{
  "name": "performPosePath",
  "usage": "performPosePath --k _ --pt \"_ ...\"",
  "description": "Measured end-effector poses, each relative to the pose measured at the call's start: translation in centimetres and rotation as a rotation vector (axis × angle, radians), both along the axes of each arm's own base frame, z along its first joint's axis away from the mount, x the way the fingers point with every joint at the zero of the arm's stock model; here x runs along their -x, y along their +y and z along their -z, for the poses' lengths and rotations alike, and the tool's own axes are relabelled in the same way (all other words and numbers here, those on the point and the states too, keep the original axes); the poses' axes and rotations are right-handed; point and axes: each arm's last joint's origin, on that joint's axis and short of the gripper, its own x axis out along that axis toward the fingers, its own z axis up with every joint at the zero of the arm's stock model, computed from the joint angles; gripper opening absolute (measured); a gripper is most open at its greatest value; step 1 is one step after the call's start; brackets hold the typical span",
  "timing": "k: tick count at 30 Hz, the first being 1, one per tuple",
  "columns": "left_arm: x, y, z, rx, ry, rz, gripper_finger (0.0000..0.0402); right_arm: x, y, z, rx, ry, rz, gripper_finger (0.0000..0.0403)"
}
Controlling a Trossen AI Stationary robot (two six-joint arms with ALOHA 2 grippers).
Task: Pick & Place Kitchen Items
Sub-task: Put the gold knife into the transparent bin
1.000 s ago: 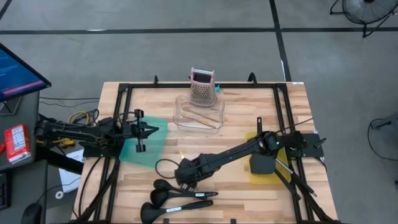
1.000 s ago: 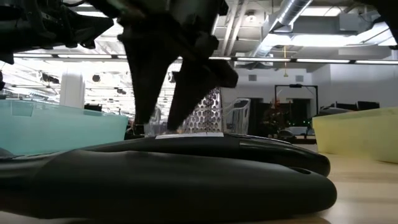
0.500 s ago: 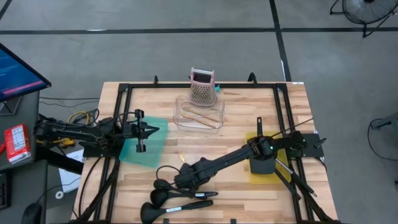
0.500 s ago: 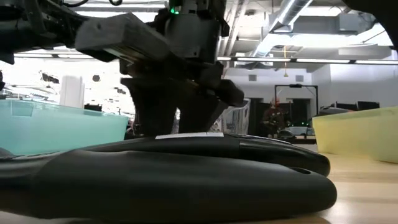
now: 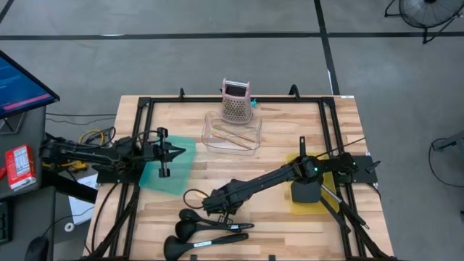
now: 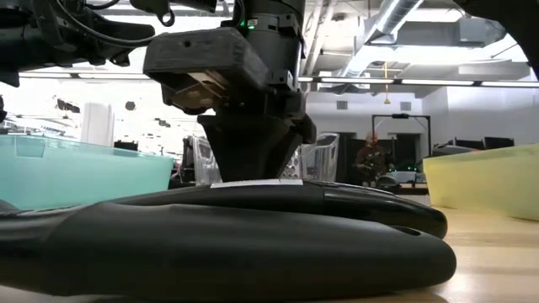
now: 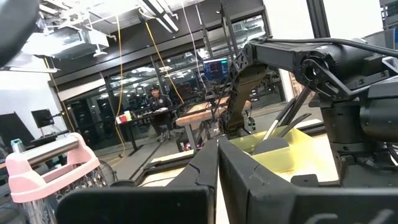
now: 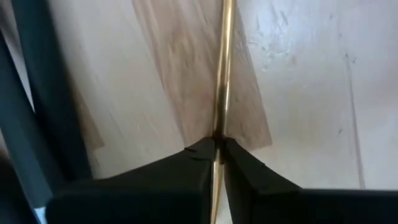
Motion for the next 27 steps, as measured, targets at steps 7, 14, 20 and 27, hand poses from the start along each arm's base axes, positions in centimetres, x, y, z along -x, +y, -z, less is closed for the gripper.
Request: performPosePath --k 7,14,20,27 --pt "0.0 0.0 0.0 0.000 0.000 0.000 0.0002 0.5 0.1 -0.2 0.048 0.031 -0.087 0.0004" --pt "0.0 0.0 0.0 0.000 0.000 0.000 0.0002 1.4 0.4 -0.2 0.097 0.092 -0.106 0.0004" --pt "0.0 0.0 0.0 0.000 0.000 0.000 0.0002 2.1 1.1 -1.1 0.097 0.103 -0.141 0.0003" --pt "0.0 0.0 0.0 0.000 0.001 0.000 0.0002 3.0 0.9 -6.0 0.075 0.029 -0.146 0.0002"
